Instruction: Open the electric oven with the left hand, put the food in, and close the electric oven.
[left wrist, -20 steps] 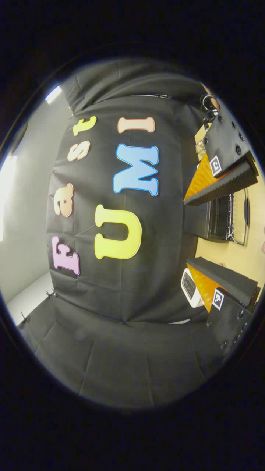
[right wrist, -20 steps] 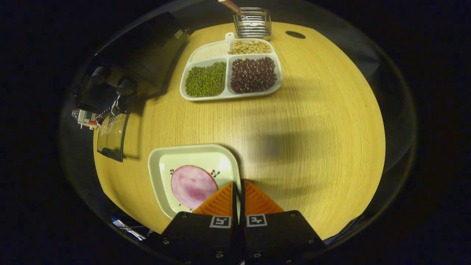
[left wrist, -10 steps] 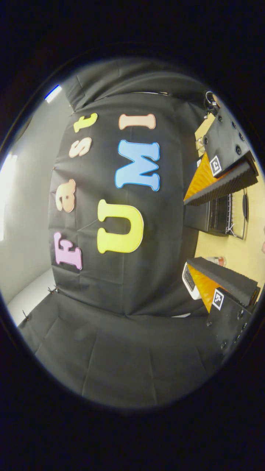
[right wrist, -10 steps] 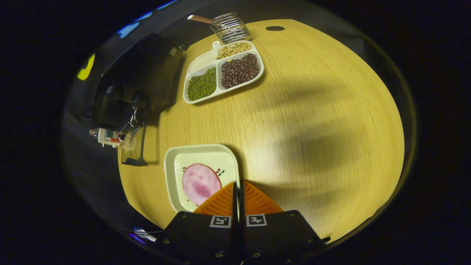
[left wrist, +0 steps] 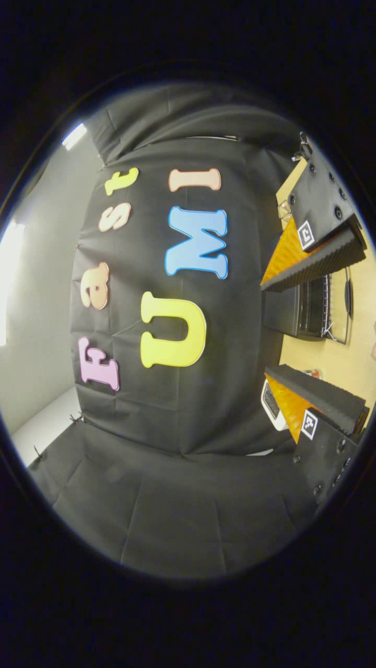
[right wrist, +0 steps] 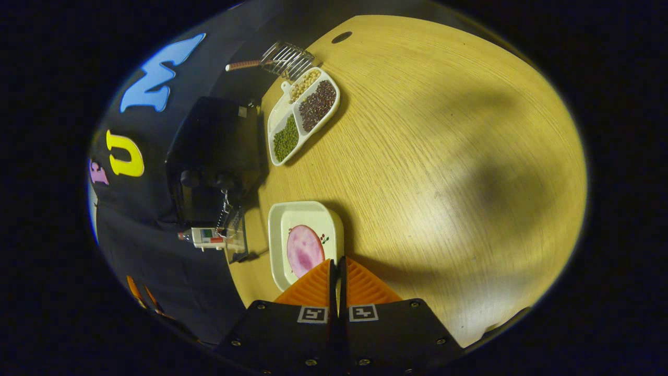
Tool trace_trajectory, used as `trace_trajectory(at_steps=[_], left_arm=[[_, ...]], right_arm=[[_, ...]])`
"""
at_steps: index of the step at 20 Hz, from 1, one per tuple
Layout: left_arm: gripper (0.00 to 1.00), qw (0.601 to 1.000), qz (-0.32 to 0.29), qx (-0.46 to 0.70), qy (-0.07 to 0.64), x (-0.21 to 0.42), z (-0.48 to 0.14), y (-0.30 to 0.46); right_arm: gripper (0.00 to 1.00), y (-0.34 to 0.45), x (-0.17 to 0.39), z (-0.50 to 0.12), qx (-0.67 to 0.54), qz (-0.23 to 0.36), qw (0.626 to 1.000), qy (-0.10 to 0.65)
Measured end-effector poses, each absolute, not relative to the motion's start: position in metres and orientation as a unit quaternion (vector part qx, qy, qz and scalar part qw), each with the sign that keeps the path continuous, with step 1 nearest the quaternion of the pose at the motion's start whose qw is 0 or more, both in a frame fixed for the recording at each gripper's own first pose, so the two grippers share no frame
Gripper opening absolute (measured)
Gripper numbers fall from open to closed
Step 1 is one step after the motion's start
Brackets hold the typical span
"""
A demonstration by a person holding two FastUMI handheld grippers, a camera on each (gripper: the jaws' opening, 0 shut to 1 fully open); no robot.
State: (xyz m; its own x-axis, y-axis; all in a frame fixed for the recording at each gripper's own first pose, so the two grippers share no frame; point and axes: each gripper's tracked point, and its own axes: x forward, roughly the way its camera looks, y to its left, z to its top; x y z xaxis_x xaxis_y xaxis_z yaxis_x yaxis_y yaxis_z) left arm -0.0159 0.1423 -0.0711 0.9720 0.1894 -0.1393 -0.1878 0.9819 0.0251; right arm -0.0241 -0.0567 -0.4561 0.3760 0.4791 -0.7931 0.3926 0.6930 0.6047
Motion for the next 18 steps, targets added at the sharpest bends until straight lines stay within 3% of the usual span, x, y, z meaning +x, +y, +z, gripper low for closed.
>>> trace_trajectory(at_steps=[3, 7, 12, 18], left_arm=[[1.00, 0.993, 0.096, 0.005, 0.070, -0.016, -0.070, 0.143], [0.90, 0.993, 0.096, 0.005, 0.069, -0.015, -0.068, 0.141], [1.00, 0.994, 0.091, 0.007, 0.063, -0.013, -0.063, 0.136], [0.97, 0.997, 0.069, 0.011, 0.042, -0.009, -0.048, 0.131]], right_arm=[[0.01, -0.055, -0.025, -0.456, 0.423, 0.031, 0.728, 0.538], [0.01, -0.050, -0.026, -0.444, 0.460, 0.042, 0.728, 0.506], [0.00, -0.038, -0.031, -0.424, 0.487, 0.057, 0.728, 0.479], [0.01, 0.002, -0.033, -0.389, 0.518, 0.085, 0.730, 0.439]])
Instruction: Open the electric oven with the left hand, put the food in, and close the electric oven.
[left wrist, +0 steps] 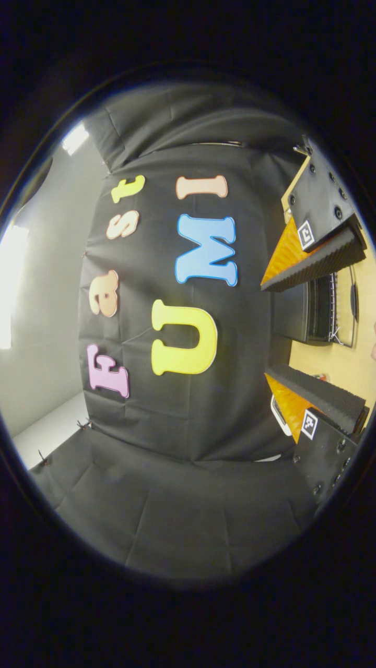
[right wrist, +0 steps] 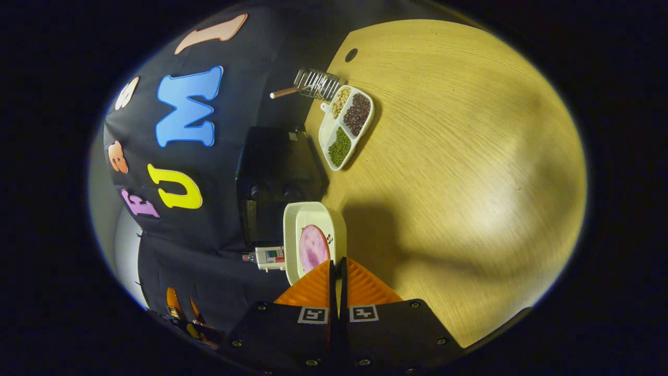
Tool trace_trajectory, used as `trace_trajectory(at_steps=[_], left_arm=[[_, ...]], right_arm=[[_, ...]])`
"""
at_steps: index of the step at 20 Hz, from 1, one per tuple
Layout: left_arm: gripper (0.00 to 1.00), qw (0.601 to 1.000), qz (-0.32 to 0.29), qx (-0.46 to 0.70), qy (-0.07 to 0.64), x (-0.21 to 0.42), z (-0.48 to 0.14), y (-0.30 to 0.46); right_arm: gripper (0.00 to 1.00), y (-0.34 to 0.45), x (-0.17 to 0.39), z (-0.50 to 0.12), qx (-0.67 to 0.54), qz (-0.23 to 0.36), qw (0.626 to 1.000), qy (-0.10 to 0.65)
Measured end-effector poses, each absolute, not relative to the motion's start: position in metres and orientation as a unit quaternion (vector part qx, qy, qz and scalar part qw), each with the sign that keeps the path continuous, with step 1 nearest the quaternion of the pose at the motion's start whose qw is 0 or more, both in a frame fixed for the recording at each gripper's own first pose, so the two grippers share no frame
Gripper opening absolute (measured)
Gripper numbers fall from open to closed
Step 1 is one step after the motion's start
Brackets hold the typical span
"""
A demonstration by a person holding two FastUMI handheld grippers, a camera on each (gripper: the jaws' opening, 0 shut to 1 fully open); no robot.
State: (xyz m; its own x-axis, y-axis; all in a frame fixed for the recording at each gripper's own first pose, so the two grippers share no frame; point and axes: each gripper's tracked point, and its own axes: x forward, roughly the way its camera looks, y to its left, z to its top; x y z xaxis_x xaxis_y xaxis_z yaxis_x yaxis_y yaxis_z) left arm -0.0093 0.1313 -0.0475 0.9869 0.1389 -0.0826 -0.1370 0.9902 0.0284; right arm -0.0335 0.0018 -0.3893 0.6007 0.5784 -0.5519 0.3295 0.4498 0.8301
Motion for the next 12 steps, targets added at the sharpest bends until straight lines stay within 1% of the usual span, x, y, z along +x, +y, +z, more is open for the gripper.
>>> trace_trajectory(at_steps=[2, 3, 6, 9, 12], left_arm=[[0.90, 0.997, 0.058, 0.009, 0.040, -0.006, -0.047, 0.134], [0.90, 0.998, 0.053, 0.009, 0.039, -0.005, -0.045, 0.136], [1.00, 0.999, 0.039, 0.015, 0.030, -0.006, -0.037, 0.146], [1.00, 0.999, 0.039, 0.027, 0.018, -0.011, -0.026, 0.163], [1.00, 0.999, 0.037, 0.025, 0.017, -0.015, -0.022, 0.179]], right_arm=[[0.01, 0.020, -0.034, -0.380, 0.524, 0.093, 0.730, 0.428], [0.01, 0.030, -0.034, -0.377, 0.526, 0.097, 0.731, 0.423], [0.01, 0.053, -0.033, -0.370, 0.528, 0.095, 0.738, 0.410], [0.01, 0.071, -0.036, -0.365, 0.531, 0.079, 0.747, 0.393], [0.01, 0.088, -0.028, -0.370, 0.533, 0.050, 0.755, 0.378]])
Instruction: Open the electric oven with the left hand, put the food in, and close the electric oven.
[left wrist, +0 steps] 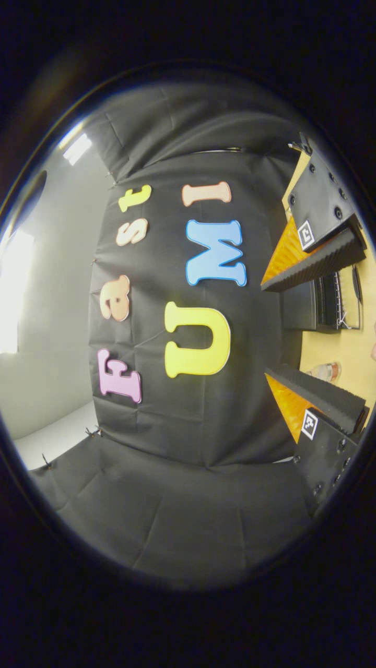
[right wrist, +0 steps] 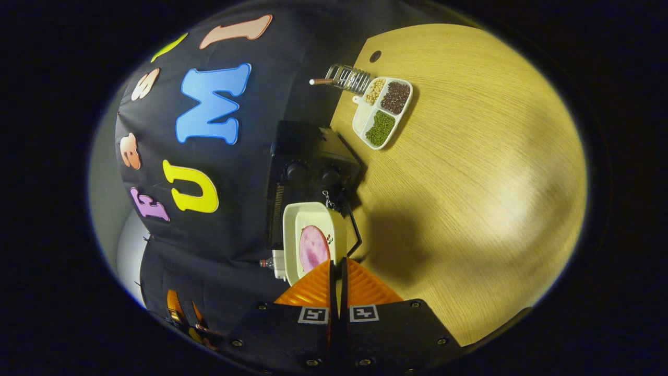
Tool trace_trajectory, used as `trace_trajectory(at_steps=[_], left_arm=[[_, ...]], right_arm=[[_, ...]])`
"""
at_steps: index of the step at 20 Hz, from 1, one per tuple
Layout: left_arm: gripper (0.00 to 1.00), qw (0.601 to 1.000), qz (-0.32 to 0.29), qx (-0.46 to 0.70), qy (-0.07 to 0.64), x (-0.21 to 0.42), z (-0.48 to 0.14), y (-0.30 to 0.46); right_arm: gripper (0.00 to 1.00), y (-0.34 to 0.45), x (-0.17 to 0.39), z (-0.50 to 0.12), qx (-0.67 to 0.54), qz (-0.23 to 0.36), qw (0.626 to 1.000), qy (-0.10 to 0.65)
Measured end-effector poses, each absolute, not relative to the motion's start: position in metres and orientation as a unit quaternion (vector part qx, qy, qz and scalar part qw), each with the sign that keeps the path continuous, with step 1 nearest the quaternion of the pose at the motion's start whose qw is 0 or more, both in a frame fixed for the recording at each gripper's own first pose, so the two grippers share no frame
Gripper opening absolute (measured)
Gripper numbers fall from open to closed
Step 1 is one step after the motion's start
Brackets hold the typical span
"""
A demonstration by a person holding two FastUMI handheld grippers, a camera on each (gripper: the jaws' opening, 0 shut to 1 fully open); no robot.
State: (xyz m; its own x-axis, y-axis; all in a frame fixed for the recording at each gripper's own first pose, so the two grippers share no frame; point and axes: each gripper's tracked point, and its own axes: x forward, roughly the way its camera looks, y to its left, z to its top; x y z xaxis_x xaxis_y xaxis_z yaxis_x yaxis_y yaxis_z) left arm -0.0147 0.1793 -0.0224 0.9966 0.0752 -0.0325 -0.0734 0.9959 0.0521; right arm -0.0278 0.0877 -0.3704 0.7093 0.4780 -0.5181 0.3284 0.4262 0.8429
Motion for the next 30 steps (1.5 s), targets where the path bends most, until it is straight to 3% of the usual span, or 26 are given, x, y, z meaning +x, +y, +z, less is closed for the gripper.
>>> trace_trajectory(at_steps=[12, 21, 24, 30], left_arm=[[1.00, 0.996, 0.081, 0.014, 0.016, -0.032, -0.012, 0.263], [1.00, 0.995, 0.099, 0.011, 0.024, -0.033, -0.020, 0.290], [0.95, 0.994, 0.100, 0.011, 0.029, -0.035, -0.022, 0.294], [1.00, 0.993, 0.114, 0.012, 0.041, -0.040, -0.030, 0.308]], right_arm=[[0.01, 0.174, 0.051, -0.402, 0.575, -0.017, 0.748, 0.332], [0.00, 0.192, 0.093, -0.411, 0.609, -0.081, 0.734, 0.289], [0.01, 0.193, 0.108, -0.412, 0.614, -0.101, 0.733, 0.276], [0.01, 0.206, 0.148, -0.417, 0.637, -0.143, 0.715, 0.251]])
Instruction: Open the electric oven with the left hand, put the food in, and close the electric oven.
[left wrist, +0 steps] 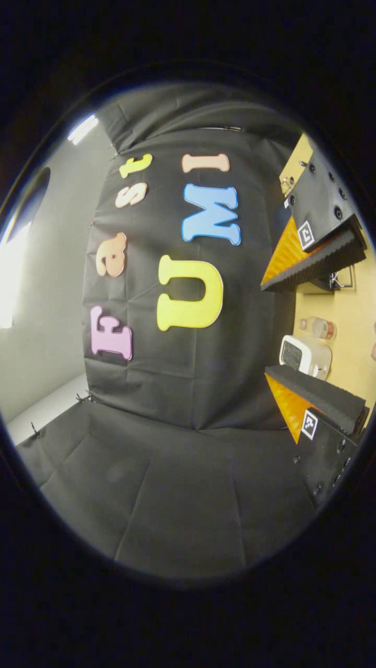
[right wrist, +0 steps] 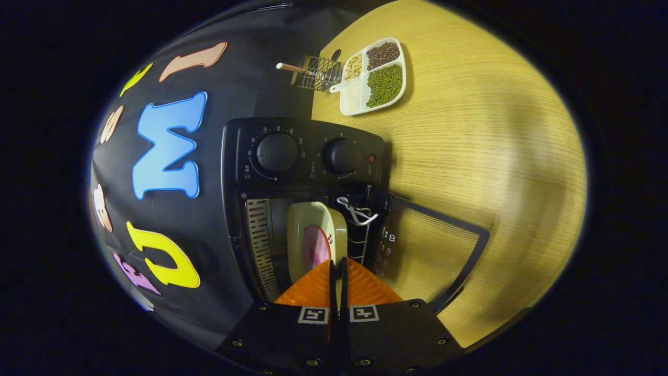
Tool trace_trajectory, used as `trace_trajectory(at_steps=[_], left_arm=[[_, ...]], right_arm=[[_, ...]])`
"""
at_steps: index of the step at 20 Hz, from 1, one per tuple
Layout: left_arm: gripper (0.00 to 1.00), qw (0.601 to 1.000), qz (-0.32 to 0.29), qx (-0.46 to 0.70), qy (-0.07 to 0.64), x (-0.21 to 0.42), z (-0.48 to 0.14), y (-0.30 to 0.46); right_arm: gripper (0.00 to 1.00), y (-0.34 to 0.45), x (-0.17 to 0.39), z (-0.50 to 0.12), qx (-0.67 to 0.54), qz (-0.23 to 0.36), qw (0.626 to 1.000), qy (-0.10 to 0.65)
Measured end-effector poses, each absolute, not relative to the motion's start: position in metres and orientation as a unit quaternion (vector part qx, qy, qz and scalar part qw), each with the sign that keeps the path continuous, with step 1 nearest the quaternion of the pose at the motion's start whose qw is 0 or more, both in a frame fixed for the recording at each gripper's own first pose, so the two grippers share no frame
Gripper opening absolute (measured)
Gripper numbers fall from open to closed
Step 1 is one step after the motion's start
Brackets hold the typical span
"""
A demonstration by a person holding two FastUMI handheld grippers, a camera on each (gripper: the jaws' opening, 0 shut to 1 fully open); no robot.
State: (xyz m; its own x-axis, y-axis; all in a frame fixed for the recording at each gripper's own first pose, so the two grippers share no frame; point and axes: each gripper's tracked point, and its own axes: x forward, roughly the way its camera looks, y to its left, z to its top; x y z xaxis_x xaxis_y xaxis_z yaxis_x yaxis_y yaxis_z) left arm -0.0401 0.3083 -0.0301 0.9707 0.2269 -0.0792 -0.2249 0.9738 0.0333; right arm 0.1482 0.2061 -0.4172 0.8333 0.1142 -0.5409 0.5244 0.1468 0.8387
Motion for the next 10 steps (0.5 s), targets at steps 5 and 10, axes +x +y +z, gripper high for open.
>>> trace_trajectory(at_steps=[5, 10], left_arm=[[0.99, 0.989, 0.138, 0.009, 0.049, -0.049, -0.032, 0.332], [1.00, 0.985, 0.161, 0.006, 0.055, -0.054, -0.035, 0.347]], right_arm=[[0.01, 0.221, 0.166, -0.429, 0.632, -0.178, 0.712, 0.249], [0.01, 0.237, 0.187, -0.434, 0.617, -0.184, 0.724, 0.250]])
